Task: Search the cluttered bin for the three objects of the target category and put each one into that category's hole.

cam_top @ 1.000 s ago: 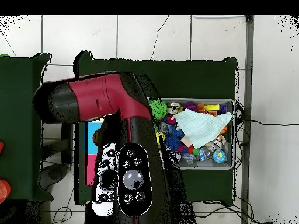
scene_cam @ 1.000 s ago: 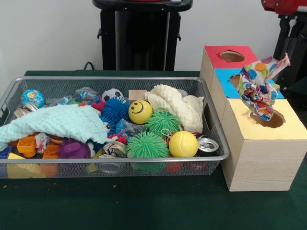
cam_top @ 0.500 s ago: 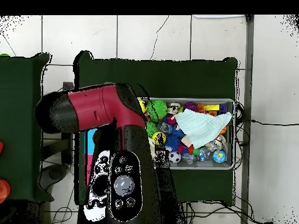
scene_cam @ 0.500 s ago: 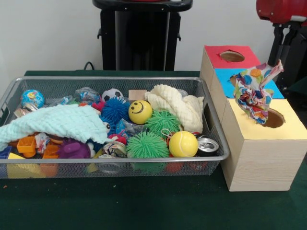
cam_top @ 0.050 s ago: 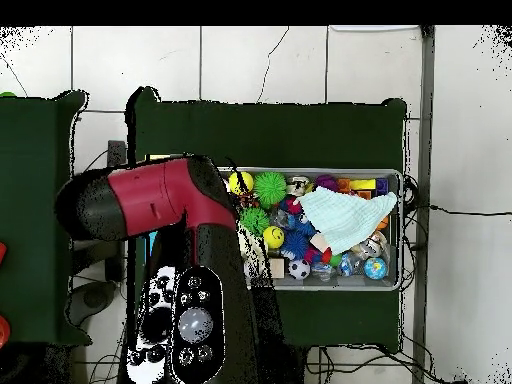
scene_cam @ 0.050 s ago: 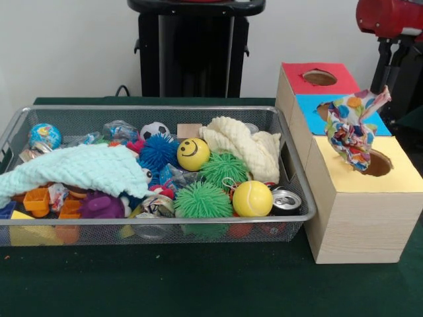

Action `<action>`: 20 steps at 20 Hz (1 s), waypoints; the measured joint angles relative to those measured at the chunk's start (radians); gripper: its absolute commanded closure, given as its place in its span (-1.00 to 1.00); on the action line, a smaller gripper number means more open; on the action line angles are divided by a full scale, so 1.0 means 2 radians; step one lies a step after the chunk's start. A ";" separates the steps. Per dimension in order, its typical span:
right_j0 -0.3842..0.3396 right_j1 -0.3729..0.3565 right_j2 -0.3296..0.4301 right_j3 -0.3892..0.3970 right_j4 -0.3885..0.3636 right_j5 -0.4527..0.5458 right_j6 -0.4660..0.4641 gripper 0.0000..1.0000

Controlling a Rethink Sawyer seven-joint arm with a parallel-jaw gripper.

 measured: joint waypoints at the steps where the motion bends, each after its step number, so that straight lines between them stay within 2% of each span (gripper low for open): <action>1: 0.003 0.001 -0.003 0.001 0.001 -0.004 0.000 1.00; 13: 0.033 0.031 -0.031 0.005 0.022 -0.057 0.022 1.00; 20: 0.034 0.069 -0.038 0.005 0.033 -0.109 0.046 1.00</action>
